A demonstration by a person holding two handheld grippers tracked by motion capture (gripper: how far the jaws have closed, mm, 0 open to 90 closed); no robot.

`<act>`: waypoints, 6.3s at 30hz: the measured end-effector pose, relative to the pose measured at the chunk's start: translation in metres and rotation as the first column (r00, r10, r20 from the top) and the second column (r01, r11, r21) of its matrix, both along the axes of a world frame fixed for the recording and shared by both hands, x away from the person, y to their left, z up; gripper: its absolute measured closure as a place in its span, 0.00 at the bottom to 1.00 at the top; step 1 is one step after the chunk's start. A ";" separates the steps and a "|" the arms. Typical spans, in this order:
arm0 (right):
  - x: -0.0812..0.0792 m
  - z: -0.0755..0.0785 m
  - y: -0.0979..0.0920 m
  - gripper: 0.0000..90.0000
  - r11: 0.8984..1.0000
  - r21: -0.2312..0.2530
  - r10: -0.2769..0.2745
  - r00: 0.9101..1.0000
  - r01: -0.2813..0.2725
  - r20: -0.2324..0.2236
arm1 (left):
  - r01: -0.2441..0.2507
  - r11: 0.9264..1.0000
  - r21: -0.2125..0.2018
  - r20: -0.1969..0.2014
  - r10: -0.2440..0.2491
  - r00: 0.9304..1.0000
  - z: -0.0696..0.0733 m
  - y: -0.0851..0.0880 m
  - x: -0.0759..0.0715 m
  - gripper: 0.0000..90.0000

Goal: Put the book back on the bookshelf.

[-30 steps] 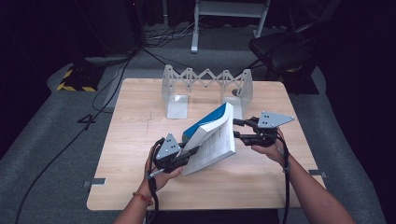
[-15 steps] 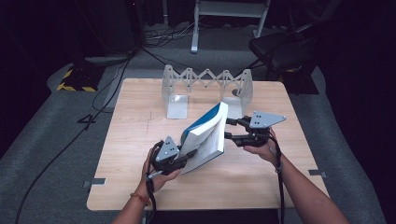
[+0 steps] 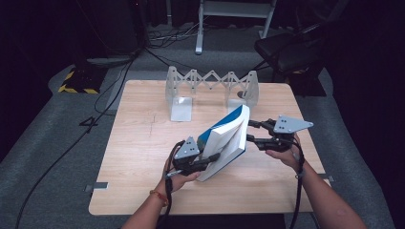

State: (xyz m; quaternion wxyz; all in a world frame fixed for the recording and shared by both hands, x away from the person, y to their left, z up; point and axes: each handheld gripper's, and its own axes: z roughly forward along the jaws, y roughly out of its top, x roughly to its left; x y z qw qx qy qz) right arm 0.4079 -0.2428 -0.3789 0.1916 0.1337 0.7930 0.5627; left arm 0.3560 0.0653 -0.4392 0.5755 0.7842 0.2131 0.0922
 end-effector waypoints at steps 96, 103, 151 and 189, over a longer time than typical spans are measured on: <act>0.009 -0.104 -0.094 0.39 0.922 -0.338 -0.276 0.930 0.186 -0.241 | -0.117 0.986 0.115 -0.030 0.121 0.992 -0.017 0.000 -0.015 0.66; 0.013 -0.108 -0.096 0.39 0.921 -0.341 -0.283 0.926 0.189 -0.251 | 0.006 0.995 0.104 -0.056 0.000 0.998 -0.016 -0.005 -0.022 0.66; 0.010 -0.125 -0.077 0.26 0.944 -0.323 -0.163 0.940 0.061 -0.301 | 0.235 0.957 0.169 -0.095 -0.221 0.971 -0.008 0.021 -0.007 0.65; -0.004 -0.124 -0.003 0.41 0.906 -0.311 0.199 0.937 -0.288 -0.287 | 0.139 0.965 0.223 -0.008 -0.141 0.990 -0.009 0.020 -0.020 0.58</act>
